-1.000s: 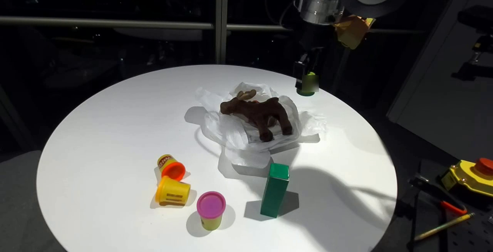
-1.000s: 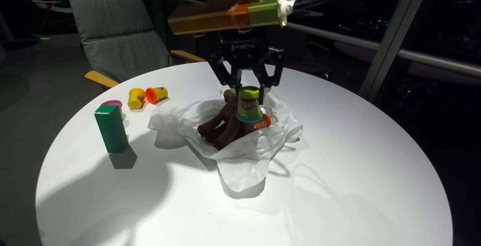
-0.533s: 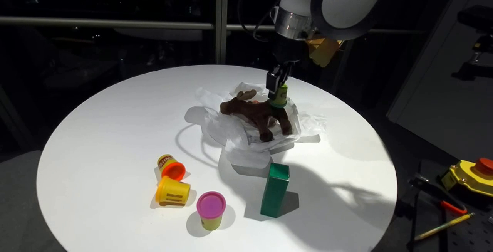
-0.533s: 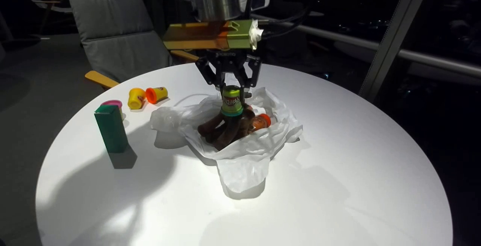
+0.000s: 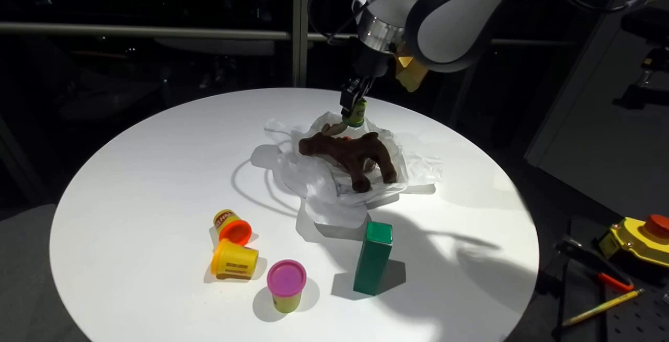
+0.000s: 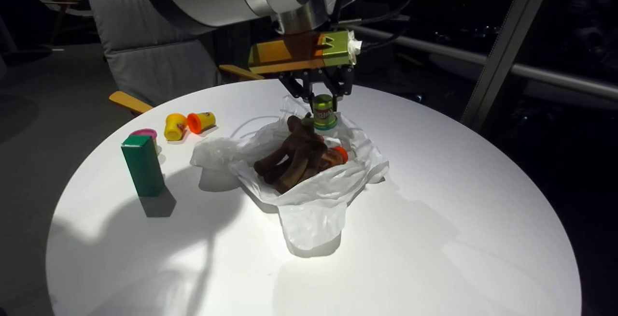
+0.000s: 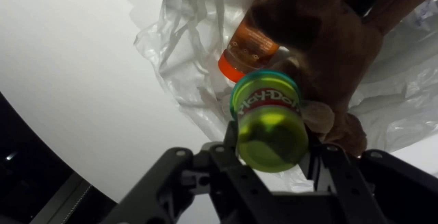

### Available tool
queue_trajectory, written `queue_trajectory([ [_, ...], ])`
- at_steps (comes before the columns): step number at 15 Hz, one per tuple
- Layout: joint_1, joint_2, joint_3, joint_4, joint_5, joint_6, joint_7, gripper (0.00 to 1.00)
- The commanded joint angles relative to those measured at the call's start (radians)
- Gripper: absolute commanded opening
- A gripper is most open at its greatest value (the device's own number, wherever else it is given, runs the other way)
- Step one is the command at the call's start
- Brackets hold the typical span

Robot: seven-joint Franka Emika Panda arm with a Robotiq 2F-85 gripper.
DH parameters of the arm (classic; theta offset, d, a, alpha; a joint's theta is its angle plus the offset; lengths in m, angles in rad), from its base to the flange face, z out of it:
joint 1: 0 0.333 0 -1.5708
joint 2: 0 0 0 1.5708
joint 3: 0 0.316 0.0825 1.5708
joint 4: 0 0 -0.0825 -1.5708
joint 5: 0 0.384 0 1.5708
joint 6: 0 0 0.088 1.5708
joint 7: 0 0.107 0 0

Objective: Put the objects inside the plastic

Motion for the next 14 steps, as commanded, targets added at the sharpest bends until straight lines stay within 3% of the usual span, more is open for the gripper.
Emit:
queue_trajectory([
  [1,0.035,0.069,-0.047,0.052,-0.029,0.028,0.009,0.17],
  [7,0.048,0.121,-0.044,0.071,-0.006,0.041,-0.006,0.17],
  [9,0.057,0.12,-0.05,0.077,-0.008,0.032,-0.004,0.67],
  [11,0.061,0.098,-0.052,0.071,-0.008,0.012,-0.007,0.67],
  [14,0.05,0.036,-0.032,0.05,0.004,-0.06,-0.028,0.88],
])
